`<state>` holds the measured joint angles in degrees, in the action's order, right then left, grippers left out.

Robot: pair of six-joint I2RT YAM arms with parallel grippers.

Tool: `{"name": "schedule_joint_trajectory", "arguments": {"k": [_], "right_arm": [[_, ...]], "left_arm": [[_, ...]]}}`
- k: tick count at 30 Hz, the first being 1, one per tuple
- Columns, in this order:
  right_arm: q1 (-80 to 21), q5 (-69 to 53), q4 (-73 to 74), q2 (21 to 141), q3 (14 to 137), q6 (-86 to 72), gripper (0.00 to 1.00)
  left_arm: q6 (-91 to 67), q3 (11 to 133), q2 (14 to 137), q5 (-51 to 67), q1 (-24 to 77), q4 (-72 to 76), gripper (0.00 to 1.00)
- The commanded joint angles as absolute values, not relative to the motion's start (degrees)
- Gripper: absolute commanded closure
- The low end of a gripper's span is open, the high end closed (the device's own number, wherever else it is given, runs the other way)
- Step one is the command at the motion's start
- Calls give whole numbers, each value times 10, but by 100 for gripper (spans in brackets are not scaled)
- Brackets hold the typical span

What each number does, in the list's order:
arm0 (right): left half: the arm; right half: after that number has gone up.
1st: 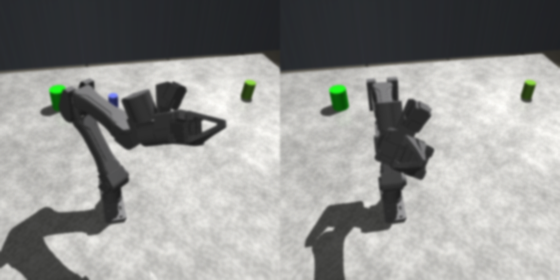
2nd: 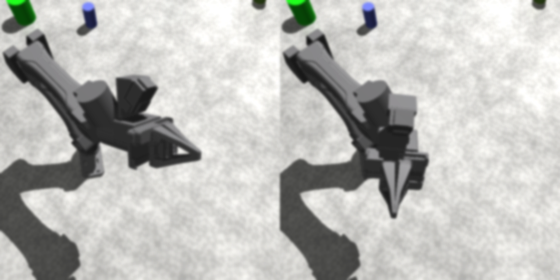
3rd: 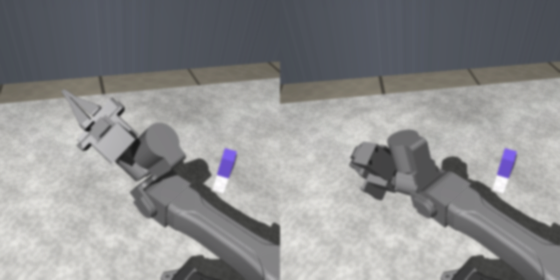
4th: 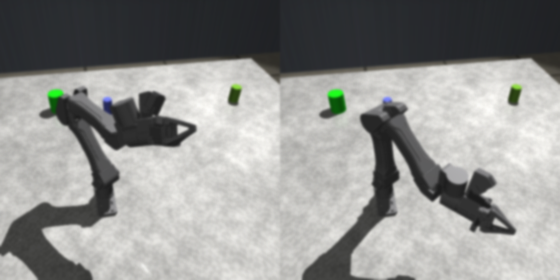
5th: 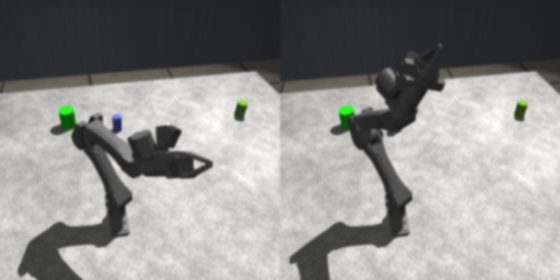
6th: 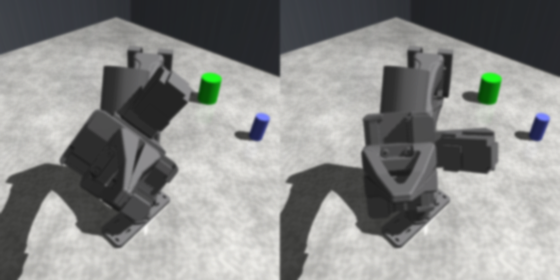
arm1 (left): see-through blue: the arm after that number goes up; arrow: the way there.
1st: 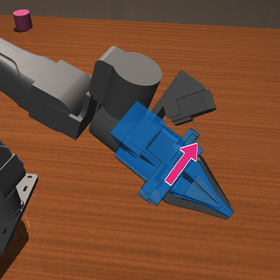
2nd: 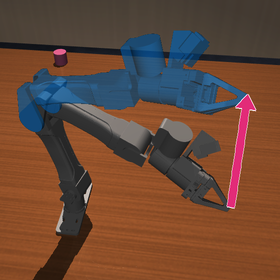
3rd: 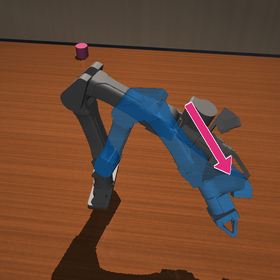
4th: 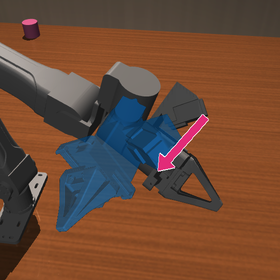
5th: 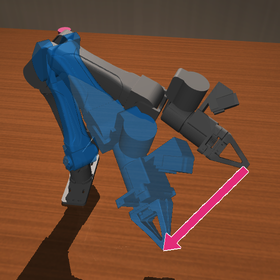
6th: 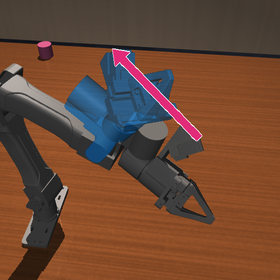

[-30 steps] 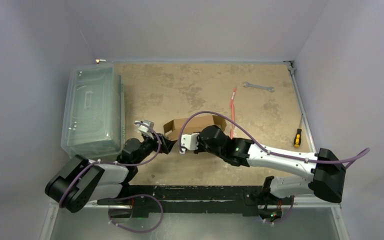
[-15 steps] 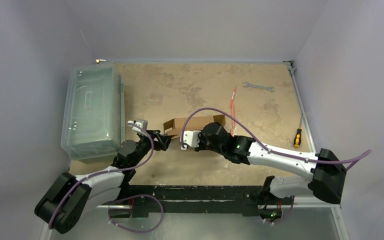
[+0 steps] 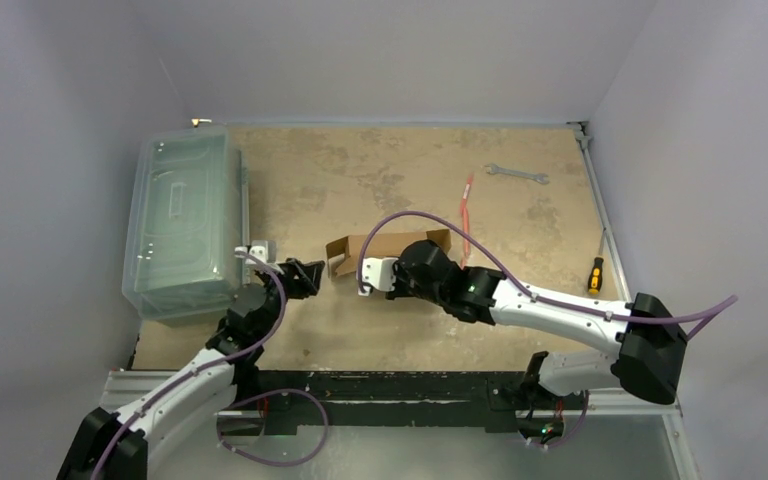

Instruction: Fold the paper box

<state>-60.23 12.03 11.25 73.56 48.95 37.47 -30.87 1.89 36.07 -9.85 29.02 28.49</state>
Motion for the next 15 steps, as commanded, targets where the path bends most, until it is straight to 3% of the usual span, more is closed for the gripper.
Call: {"name": "schedule_joint_trajectory", "arguments": {"k": [1, 6, 15], "right_arm": [[-593, 97, 127, 731, 517, 365, 100], [-589, 86, 134, 728, 521, 367, 100], [-586, 76, 138, 727, 526, 370, 100]], "left_arm": [[-304, 60, 415, -129, 292, 247, 44], [-293, 90, 468, -142, 292, 254, 51], [-289, 120, 538, -174, 292, 287, 48]]}}
